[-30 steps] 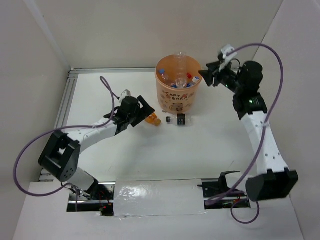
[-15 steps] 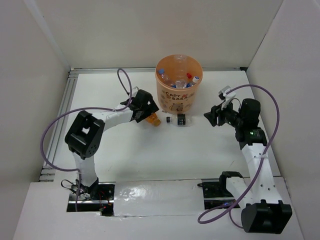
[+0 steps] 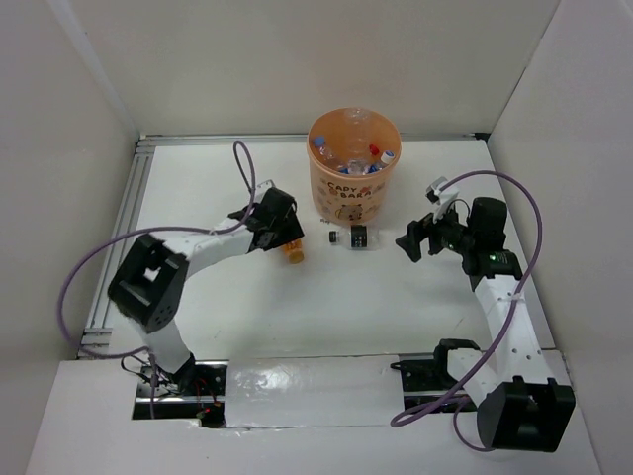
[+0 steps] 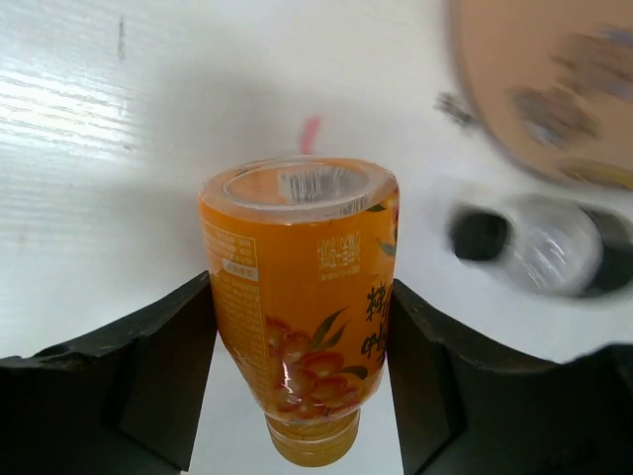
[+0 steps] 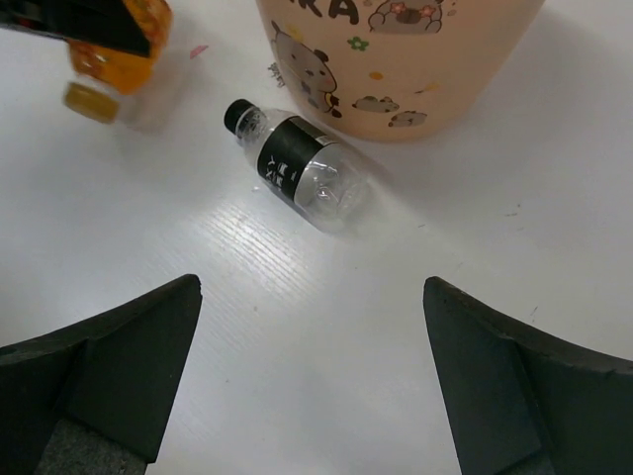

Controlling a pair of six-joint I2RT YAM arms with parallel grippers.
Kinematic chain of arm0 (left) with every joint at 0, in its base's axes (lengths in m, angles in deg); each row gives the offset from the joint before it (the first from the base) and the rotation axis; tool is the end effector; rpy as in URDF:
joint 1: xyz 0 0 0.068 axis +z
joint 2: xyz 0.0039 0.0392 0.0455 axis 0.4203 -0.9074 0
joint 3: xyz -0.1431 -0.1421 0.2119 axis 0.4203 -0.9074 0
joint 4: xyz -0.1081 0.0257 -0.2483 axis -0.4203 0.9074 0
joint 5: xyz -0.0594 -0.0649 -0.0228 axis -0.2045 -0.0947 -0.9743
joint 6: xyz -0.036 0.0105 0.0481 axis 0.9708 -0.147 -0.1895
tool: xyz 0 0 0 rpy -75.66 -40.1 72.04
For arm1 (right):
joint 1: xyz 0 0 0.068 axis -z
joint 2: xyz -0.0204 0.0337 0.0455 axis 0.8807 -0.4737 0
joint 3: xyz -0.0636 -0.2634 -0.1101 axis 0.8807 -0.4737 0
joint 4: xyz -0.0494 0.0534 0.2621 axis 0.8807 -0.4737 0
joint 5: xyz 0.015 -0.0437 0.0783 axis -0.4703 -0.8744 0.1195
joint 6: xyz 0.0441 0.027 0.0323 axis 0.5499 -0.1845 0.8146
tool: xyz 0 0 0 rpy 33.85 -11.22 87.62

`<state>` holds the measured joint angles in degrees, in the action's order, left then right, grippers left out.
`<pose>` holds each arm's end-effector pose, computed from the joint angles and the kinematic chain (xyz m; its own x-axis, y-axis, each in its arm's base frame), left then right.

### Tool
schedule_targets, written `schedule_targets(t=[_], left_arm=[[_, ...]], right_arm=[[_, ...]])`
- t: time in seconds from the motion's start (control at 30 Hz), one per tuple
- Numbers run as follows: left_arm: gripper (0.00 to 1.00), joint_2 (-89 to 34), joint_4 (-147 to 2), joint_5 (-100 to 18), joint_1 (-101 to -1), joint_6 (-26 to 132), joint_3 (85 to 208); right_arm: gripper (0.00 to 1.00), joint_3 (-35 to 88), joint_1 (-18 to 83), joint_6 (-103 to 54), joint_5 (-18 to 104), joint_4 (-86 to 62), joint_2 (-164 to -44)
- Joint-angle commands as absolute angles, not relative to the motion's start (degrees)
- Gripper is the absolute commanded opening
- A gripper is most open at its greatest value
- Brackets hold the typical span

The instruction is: Put the plastic bottles in the bin

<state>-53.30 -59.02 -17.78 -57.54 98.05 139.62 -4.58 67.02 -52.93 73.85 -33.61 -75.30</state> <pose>0.3415 -0.2052 0.2018 -0.6579 -0.5314 -0.5337 -0.3084 0.8366 -0.4528 0.2054 0.0098 0.3066 -0.2968 -0.2579 -0.9195 -0.6204 0.7840 -0.0197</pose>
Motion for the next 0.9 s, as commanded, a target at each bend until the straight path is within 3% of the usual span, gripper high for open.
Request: schedule_targets(t=[0.0, 0.1, 0.13, 0.17, 0.2, 0.27, 0.33, 0.4, 0.53, 0.6, 0.63, 0.67, 0.7, 0.8, 0.87], left_arm=[[0.21, -38.94, -63.97, -17.75, -60.36, 89.0, 138.25], [0.19, -29.26, -68.61, -18.37, -63.08, 82.49, 138.85], [0.19, -27.93, -69.6, -18.98, -63.09, 81.34, 139.82], [0.19, -26.62, -70.39, -18.98, -63.7, 80.63, 141.04], [0.19, -26.6, -71.18, -19.51, -63.7, 79.93, 143.67], [0.19, -27.47, -73.64, -19.51, -63.7, 79.92, 146.84], [0.21, -30.97, -76.18, -19.51, -63.7, 79.31, 151.48], [0.24, -34.93, -77.95, -18.46, -63.7, 79.31, 155.71], [0.32, -47.41, -76.9, -16.7, -63.7, 78.61, 171.24], [0.56, -54.53, -74.19, -14.61, -63.7, 78.6, 176.8], [0.67, -56.73, -70.7, -14.07, -63.7, 78.6, 182.48], [0.81, -58.66, -69.36, -14.06, -63.7, 78.6, 184.71], [0.87, -61.47, -68.56, -14.06, -63.7, 77.47, 186.48], [1.0, -63.16, -65.65, -12.92, -63.7, 77.46, 189.92], [1.0, -61.85, -65.65, -12.92, -63.7, 76.93, 188.44]], right_arm=[[1.0, -6.5, 67.44, -56.96, 76.08, -33.19, -75.44], [1.0, -8.7, 67.44, -57.58, 76.09, -32.48, -76.05], [0.95, -9.23, 67.44, -57.58, 76.09, -31.79, -76.05], [0.87, -10.02, 67.44, -58.45, 76.61, -31.78, -76.75], [0.59, -10.02, 67.44, -58.99, 77.14, -31.78, -76.75], [0.29, -10.63, 66.91, -58.99, 77.67, -32.4, -77.46], [0.18, -10.64, 66.91, -58.46, 77.67, -32.4, -77.46], [0.25, -10.64, 66.91, -58.46, 77.14, -32.4, -76.85], [0.6, -10.64, 66.39, -61.36, 76.35, -34.58, -75.35], [0.81, -10.64, 65.86, -65.9, 77.39, -36.42, -73.95], [0.86, -10.12, 65.85, -67.94, 78.36, -37.05, -73.94], [0.89, -10.11, 65.85, -69.78, 80.37, -37.05, -73.07], [0.91, -10.72, 65.16, -71.89, 81.35, -37.05, -73.06], [0.99, -13.27, 63.49, -80.42, 83.11, -33.91, -71.74], [1.0, -14.51, 61.47, -84.64, 83.12, -31.53, -72.61]])
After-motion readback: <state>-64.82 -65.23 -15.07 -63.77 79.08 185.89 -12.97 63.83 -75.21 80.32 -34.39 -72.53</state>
